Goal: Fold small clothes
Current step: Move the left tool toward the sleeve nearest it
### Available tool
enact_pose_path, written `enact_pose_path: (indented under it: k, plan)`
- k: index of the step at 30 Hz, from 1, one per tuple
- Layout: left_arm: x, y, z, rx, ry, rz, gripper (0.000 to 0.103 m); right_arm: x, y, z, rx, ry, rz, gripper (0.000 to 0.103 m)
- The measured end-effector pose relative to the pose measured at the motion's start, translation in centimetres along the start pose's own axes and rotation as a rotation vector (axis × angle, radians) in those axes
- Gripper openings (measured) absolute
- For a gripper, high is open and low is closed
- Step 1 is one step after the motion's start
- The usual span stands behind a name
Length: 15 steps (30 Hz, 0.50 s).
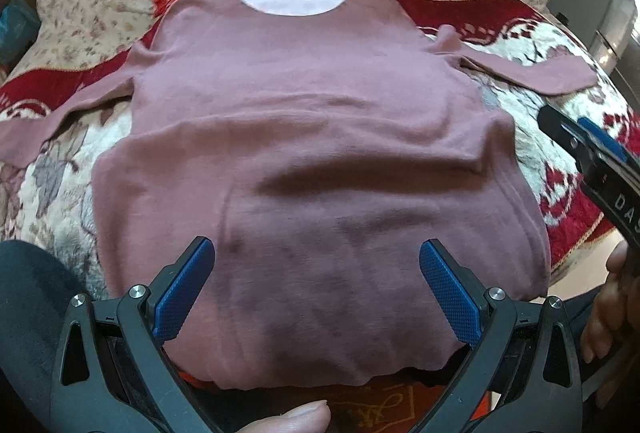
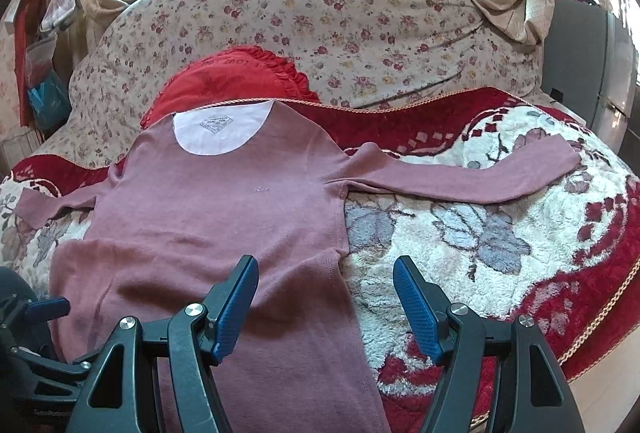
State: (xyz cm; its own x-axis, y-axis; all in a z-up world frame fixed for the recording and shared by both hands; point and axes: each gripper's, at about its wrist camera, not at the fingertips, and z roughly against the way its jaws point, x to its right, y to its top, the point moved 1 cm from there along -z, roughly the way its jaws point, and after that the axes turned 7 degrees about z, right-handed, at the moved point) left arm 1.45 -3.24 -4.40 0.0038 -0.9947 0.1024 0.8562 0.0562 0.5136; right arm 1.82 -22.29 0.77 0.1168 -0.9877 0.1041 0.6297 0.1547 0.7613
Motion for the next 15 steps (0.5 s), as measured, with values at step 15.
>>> enact_pose_path:
  k: [15]
  plan:
    - [0.27,0.04,0.05,0.012,0.047,0.003,0.103,-0.79,0.28,-0.52,0.000,0.035,0.015,0.068]
